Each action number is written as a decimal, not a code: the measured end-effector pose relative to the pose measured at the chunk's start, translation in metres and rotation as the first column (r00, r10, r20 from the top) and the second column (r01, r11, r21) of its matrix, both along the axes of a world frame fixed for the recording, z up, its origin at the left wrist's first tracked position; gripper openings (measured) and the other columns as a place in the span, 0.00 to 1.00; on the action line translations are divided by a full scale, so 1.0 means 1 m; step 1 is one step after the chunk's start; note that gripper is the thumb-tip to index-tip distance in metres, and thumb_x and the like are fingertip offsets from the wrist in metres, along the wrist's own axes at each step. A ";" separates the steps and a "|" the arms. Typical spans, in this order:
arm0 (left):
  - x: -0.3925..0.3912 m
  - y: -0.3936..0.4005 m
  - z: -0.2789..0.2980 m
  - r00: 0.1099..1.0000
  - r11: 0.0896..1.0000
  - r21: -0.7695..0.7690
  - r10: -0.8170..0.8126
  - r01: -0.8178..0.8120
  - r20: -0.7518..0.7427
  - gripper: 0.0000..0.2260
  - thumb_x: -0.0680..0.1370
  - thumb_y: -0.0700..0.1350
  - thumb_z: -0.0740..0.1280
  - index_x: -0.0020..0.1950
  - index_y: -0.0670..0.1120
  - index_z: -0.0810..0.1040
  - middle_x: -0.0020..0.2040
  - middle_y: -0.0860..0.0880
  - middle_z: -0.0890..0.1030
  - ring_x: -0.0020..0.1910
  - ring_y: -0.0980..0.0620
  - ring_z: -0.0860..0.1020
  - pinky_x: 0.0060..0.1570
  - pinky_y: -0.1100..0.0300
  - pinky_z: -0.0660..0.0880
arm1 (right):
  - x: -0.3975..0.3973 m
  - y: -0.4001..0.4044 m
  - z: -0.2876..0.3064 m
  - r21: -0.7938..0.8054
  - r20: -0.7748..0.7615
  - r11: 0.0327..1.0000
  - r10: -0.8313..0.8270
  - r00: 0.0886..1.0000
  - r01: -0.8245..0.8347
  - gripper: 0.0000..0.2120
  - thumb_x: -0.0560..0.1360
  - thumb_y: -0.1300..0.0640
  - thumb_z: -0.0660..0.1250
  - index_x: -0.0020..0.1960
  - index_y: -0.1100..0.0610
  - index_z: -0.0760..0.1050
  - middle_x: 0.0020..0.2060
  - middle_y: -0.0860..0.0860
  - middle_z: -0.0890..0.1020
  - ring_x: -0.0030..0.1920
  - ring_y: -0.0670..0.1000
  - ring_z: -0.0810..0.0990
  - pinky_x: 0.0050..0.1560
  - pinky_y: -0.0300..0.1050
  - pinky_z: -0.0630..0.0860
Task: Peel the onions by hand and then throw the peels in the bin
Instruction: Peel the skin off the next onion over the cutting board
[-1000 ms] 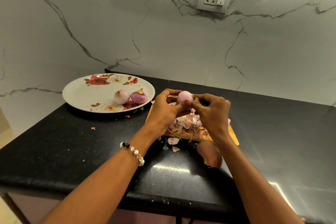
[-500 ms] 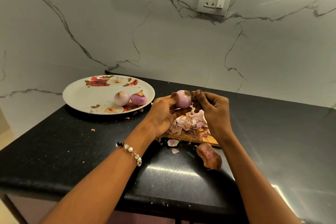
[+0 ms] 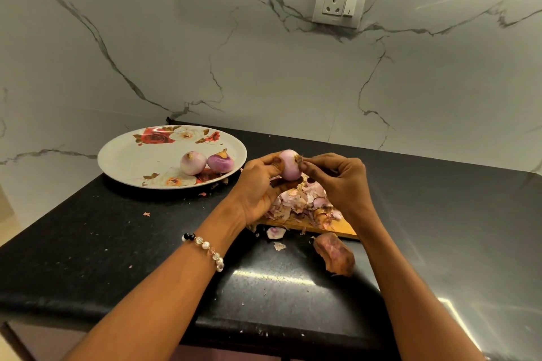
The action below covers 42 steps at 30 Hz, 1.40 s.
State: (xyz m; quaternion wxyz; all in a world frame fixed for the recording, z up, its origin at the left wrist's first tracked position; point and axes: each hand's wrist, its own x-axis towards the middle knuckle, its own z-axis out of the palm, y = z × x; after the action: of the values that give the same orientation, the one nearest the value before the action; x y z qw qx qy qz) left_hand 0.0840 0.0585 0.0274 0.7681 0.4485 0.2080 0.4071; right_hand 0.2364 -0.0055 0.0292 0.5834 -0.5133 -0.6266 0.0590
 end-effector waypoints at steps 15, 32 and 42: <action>0.001 -0.002 0.000 0.997 0.987 0.147 -0.056 0.065 -0.061 0.14 0.82 0.36 0.56 0.64 0.37 0.75 0.61 0.36 0.76 0.57 0.40 0.78 0.51 0.51 0.80 | -0.008 0.004 -0.003 -0.043 0.018 0.992 -0.122 0.992 0.122 0.08 0.78 0.64 0.64 0.43 0.54 0.74 0.36 0.49 0.77 0.35 0.46 0.75 0.37 0.45 0.76; 0.001 0.000 -0.008 0.898 0.849 0.513 0.317 -0.126 -0.304 0.16 0.78 0.44 0.66 0.66 0.45 0.75 0.60 0.45 0.79 0.57 0.47 0.79 0.51 0.53 0.80 | -0.004 0.006 -0.009 0.230 0.407 0.953 -0.280 0.869 0.200 0.06 0.70 0.71 0.70 0.44 0.63 0.81 0.39 0.55 0.82 0.37 0.49 0.78 0.37 0.39 0.78; -0.003 -0.005 0.004 0.999 0.997 0.077 -0.020 0.018 0.032 0.12 0.81 0.35 0.57 0.57 0.42 0.79 0.58 0.40 0.79 0.54 0.43 0.80 0.52 0.52 0.80 | -0.018 -0.002 0.004 -0.055 -0.433 0.997 0.024 0.901 -0.053 0.08 0.81 0.66 0.60 0.48 0.60 0.76 0.38 0.55 0.78 0.38 0.50 0.77 0.44 0.44 0.79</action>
State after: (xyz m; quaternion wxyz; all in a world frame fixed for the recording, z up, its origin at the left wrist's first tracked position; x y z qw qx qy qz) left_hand 0.0814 0.0532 0.0311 0.7574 0.4730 0.1754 0.4147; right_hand 0.2189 -0.0070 0.0333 0.6892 -0.4940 -0.4895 0.2033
